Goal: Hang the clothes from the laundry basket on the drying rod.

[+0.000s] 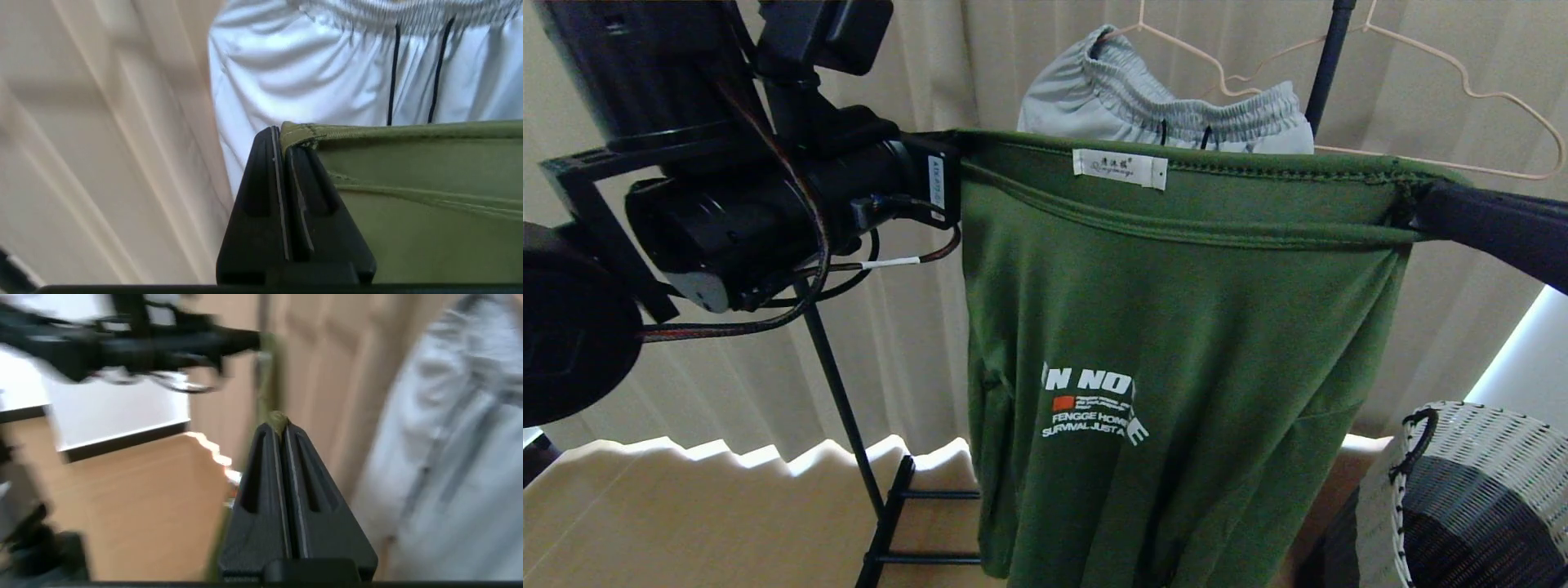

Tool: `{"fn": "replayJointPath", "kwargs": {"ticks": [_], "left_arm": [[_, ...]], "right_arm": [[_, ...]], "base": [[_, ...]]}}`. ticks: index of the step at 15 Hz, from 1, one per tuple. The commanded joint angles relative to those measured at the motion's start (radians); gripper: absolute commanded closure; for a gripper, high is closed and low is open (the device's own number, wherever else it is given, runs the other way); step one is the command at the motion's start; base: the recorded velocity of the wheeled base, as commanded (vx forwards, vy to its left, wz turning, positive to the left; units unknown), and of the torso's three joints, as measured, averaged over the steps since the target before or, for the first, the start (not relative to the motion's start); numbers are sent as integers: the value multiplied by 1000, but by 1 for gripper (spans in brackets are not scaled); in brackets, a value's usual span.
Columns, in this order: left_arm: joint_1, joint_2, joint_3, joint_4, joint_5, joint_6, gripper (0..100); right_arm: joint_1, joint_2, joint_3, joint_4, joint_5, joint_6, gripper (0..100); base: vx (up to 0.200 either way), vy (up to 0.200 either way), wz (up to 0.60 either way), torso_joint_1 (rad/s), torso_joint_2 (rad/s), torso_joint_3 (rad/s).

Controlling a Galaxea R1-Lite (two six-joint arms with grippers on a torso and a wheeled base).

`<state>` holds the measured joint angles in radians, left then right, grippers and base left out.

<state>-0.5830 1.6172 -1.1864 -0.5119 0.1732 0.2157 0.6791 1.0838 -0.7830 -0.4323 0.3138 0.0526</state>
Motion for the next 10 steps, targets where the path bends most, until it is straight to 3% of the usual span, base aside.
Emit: {"fn": "replayJointPath", "kwargs": {"ticks": [1, 6, 10], "left_arm": [[0, 27, -2, 0, 2, 1, 100], [0, -3, 5, 47, 2, -18, 100], [-18, -69, 14, 99, 2, -30, 100]], "right_arm": [[3, -21, 14, -2, 5, 0, 100], [-1, -16, 13, -2, 2, 0, 100], [-50, 120, -110, -3, 1, 1, 100]], "base": [[0, 0, 0, 0, 0, 0], [0, 0, 0, 0, 0, 0], [0, 0, 0, 0, 0, 0]]}}
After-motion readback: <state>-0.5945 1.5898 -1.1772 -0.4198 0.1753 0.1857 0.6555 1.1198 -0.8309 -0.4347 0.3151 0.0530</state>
